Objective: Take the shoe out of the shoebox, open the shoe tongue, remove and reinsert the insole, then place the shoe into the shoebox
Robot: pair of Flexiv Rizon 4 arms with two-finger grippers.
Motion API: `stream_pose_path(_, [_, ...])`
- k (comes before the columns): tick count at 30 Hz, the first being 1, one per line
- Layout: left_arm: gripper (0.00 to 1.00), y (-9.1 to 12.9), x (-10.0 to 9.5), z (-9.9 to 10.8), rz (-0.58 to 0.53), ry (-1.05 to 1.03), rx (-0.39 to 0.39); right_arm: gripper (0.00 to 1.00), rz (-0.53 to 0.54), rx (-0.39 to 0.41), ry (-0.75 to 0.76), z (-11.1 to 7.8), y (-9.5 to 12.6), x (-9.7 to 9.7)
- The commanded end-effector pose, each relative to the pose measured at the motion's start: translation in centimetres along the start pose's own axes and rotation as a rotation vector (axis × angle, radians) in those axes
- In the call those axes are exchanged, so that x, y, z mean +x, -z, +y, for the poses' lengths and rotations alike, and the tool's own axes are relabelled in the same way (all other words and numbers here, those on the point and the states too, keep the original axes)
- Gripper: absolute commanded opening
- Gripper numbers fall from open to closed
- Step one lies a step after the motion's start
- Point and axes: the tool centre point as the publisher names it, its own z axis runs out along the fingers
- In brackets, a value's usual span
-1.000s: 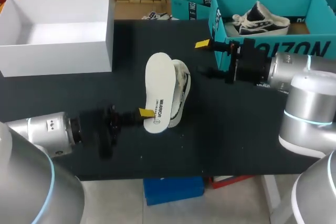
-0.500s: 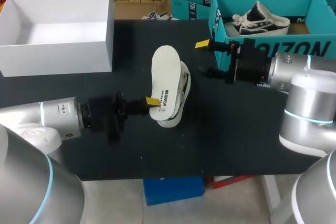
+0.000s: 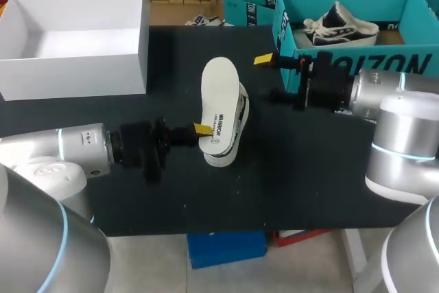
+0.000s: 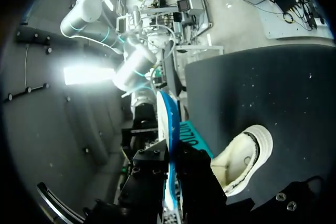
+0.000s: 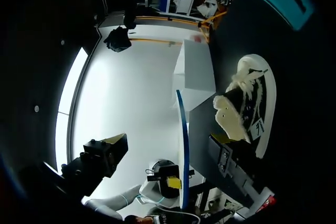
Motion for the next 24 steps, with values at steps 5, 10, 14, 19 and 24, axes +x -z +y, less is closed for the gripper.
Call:
stream_pose_path(5, [0.00, -0.1, -0.1, -0.1, 0.007, -0.001, -0.003, 1.00, -0.027, 0.136, 0.008, 0.8, -1.3, -0.6])
stream_pose_path(10, [0.00, -0.1, -0.1, -0.1, 0.007, -0.001, -0.003, 1.00, 0.002, 0.239, 0.032, 0.2, -2.7, -0.9])
stream_pose_path(14, [0.00, -0.1, -0.1, -0.1, 0.007, -0.001, -0.003, 1.00, 0.031, 0.345, 0.049, -0.6, -3.9, -1.2])
stream_pose_path(19, [0.00, -0.1, -0.1, -0.1, 0.007, -0.001, -0.003, 1.00, 0.052, 0.417, 0.058, -1.4, -4.7, -1.3])
stream_pose_path(24, [0.00, -0.1, -0.1, -0.1, 0.007, -0.001, -0.003, 1.00, 0.039, 0.449, 0.059, -2.1, -5.3, -1.2])
